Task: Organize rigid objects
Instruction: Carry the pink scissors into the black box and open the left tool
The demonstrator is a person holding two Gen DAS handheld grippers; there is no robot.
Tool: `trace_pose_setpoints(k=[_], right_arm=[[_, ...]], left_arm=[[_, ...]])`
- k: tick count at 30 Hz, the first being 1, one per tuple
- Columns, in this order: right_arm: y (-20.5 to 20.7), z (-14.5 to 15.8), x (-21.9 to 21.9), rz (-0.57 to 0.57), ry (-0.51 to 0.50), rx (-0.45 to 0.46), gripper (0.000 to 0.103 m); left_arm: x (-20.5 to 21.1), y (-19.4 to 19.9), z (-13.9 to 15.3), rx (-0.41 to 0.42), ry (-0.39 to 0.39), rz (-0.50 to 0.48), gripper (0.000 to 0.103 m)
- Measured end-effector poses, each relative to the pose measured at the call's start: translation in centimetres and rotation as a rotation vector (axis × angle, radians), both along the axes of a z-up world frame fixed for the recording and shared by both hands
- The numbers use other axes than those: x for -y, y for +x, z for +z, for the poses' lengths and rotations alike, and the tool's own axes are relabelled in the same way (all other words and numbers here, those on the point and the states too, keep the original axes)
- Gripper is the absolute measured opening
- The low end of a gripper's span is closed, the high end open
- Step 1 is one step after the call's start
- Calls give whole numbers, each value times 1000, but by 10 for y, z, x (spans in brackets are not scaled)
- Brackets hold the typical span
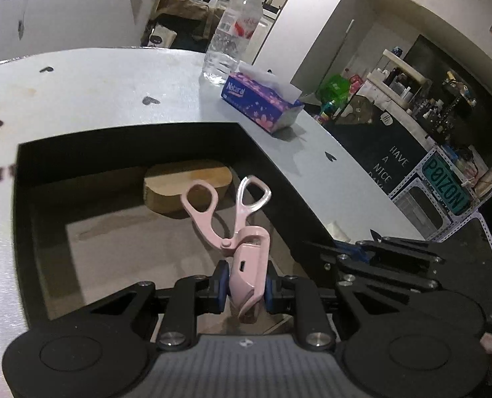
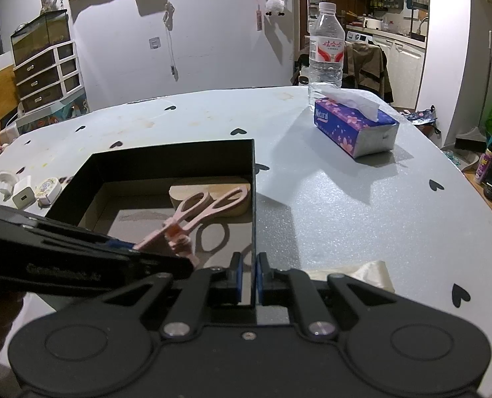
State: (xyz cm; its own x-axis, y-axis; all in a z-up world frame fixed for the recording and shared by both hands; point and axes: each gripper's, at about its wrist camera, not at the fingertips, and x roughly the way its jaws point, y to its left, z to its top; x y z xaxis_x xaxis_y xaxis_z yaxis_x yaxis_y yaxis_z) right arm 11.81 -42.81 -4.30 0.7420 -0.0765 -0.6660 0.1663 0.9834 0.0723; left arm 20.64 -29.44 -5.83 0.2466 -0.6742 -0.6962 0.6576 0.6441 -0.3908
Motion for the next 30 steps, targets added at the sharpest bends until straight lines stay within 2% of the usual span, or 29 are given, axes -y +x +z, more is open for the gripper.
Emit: trace_pose_setpoints(k=[4, 6, 11, 15, 23, 27, 30], right_arm=[[0, 0, 2, 4, 8, 3, 9], [-1, 0, 3, 4, 12, 5, 9], [-2, -1, 5, 3, 23, 7, 9], [-2, -1, 5, 3, 24, 6, 9], [-1, -1, 5, 2, 24, 4, 9], [-1, -1, 5, 1, 24, 4, 9], [0, -1, 5, -1, 21, 2, 9]], left_arm=[[4, -2, -4, -15, 4, -17, 24], [4, -2, -5, -22, 10, -11, 35], [0, 0, -6, -32, 9, 20, 49], [-3, 0, -5, -35, 8, 33, 54], [-10, -1, -1, -15, 10, 66, 74], [-17, -5, 6, 18, 0, 69, 85], [-23, -12, 15, 54, -23, 58, 89]])
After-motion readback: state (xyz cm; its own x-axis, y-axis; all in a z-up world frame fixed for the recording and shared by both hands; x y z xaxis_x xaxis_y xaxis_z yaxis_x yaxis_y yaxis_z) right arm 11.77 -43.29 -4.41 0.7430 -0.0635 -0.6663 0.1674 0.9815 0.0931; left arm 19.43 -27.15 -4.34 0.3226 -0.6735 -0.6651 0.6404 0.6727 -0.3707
